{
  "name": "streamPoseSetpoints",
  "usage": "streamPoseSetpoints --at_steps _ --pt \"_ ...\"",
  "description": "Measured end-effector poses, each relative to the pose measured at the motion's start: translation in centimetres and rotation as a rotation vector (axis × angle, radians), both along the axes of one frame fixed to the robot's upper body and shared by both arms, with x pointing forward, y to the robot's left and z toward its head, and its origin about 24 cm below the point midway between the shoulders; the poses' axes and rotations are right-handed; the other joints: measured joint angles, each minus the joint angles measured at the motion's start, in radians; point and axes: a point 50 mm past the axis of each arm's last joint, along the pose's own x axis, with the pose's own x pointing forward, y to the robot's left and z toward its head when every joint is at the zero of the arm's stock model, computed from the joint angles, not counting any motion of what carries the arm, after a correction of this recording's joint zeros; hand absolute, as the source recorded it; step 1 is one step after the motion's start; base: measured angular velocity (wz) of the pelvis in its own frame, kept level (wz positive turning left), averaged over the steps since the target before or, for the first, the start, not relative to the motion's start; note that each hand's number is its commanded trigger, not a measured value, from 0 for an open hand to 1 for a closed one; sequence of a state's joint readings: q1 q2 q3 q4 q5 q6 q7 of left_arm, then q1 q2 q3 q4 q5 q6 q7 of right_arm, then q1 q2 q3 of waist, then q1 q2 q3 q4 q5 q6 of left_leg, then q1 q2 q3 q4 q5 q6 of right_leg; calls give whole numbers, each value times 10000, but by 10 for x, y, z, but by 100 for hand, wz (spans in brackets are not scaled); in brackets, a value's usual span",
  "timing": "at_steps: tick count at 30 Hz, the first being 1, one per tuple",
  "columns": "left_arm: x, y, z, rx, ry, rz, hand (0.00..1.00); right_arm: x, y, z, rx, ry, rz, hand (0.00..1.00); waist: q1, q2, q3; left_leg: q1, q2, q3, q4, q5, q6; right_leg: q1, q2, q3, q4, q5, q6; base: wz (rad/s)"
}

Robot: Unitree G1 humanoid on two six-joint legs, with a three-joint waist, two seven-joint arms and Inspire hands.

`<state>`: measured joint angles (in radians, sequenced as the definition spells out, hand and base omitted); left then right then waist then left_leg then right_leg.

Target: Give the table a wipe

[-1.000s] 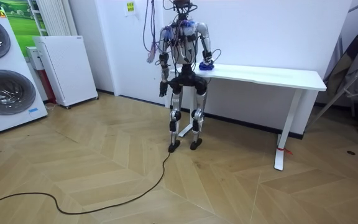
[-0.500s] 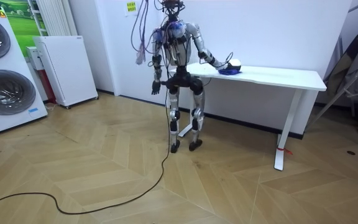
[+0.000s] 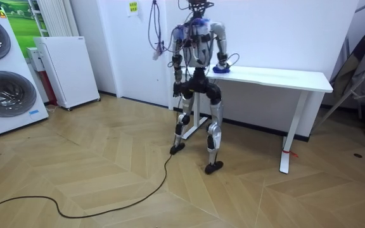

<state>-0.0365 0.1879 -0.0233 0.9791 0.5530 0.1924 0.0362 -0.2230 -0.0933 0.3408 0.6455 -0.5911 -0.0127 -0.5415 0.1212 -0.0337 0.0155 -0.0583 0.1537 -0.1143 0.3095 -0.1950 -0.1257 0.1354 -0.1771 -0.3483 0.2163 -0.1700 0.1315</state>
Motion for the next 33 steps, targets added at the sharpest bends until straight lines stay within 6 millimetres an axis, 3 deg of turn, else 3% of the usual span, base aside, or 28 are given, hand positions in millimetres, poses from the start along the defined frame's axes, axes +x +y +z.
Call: streamPoseSetpoints --at_steps 1,3,4,7,10,12,14,15,16,17,18,19,20,21,22,23,25,27,30,33 --pt "-4 1 -1 -41 94 139 0 -7 -13 -3 -81 -84 -354 100 -171 -31 -20 -38 146 624 -108 237 -52 254 118 -306 -19 -124 -100 120" --pt "-5 -1 -2 -116 141 225 0 -19 -31 -6 -255 -227 -961 100 -272 -12 -43 -230 235 1229 -138 571 -100 490 278 -456 -98 -211 -116 94" --pt "-6 -4 -4 -326 129 406 0 -23 -35 -7 -306 -266 -1140 100 -127 11 -47 -227 284 1628 -141 715 -78 571 342 -456 -171 -263 -128 49" --pt "-8 -22 -10 -1257 37 965 0 -21 -34 -7 -473 -203 -1150 100 417 219 -80 -163 327 1798 -53 730 -78 569 418 -469 -293 -291 -169 -19" --pt "-10 -36 -13 -2075 -140 1477 0 -10 -26 1 -635 -49 -927 100 817 269 -96 -54 309 1983 -107 692 -43 375 372 -337 -291 -292 -175 -36" --pt "-13 -33 -14 -2028 -166 1737 0 -1 -19 7 -797 114 -546 100 1140 248 -75 54 302 1972 -220 515 -59 105 370 -324 -307 -294 -214 -75" --pt "-21 -27 -15 -1814 -89 2003 0 4 -17 10 -939 178 -396 100 1055 281 -57 15 265 1952 -230 322 -99 -73 362 -232 -293 -278 -257 -44" --pt "-28 -22 -16 -1636 -20 2239 0 3 -21 8 -1026 278 -514 100 947 275 -56 3 218 1946 -224 254 -81 -151 361 18 -286 -252 -440 -14" --pt "-37 -17 -17 -1350 121 2378 0 1 -24 4 -1017 370 -651 100 825 264 -71 8 99 1901 -206 192 35 -232 379 391 -243 -343 -1076 -8" --pt "-43 -15 -18 -1209 199 2461 0 -1 -27 3 -1009 393 -750 100 726 271 -83 16 -28 1878 -183 139 130 -249 378 558 -197 -363 -1342 12" --pt "-54 -12 -20 -1004 396 2570 0 -9 -34 -3 -939 356 -950 100 509 276 -99 38 -342 1691 -160 57 385 -266 326 789 -71 -353 -1698 35" --pt "-66 -7 -20 -787 664 2579 0 -19 -45 -9 -686 258 -1306 100 273 198 -132 104 -707 1394 -200 47 593 -258 184 905 31 -358 -1706 40" --pt "-74 -3 -21 -654 832 2588 0 -25 -50 -12 -480 232 -1525 100 123 164 -137 171 -835 1321 -257 62 665 -236 112 962 52 -369 -1657 46" --pt "-88 7 -20 -279 1145 2563 0 -40 -64 -18 -126 209 -2121 100 -203 25 -145 316 -1087 1251 -393 125 778 -96 -54 968 40 -370 -1304 48" --pt "-99 19 -18 234 1389 2449 0 -59 -83 -24 89 169 -2826 100 -462 -134 -181 371 -1298 1282 -398 129 888 -2 -154 930 44 -378 -785 52" --pt "-102 25 -16 474 1433 2463 0 -68 -93 -26 137 181 -3246 100 -596 -197 -172 387 -1361 1306 -368 111 938 65 -165 870 38 -369 -632 44" --pt "-101 46 -8 1183 1320 2718 0 -99 -129 -33 -231 421 -4951 100 -741 -350 -234 499 -1498 1396 -324 28 1096 172 -162 657 35 -243 -173 16" --pt "-97 53 -4 1374 1135 2816 0 -112 -152 -35 -537 625 -5965 100 -941 -315 -251 511 -1532 1400 -149 -152 1217 263 -54 345 5 -208 -119 -7" --pt "-93 54 -1 1417 802 2811 0 -128 -178 -36 -1077 1082 -6877 100 -908 -212 -304 672 -1628 1373 -51 -337 1382 350 114 99 1 -206 -123 -27" --pt "-96 47 -4 1321 1066 2536 0 -123 -178 -37 -1251 1469 -6980 100 -804 -90 -340 1054 -1668 1364 -89 -406 1502 550 246 208 -47 -132 -228 -31"
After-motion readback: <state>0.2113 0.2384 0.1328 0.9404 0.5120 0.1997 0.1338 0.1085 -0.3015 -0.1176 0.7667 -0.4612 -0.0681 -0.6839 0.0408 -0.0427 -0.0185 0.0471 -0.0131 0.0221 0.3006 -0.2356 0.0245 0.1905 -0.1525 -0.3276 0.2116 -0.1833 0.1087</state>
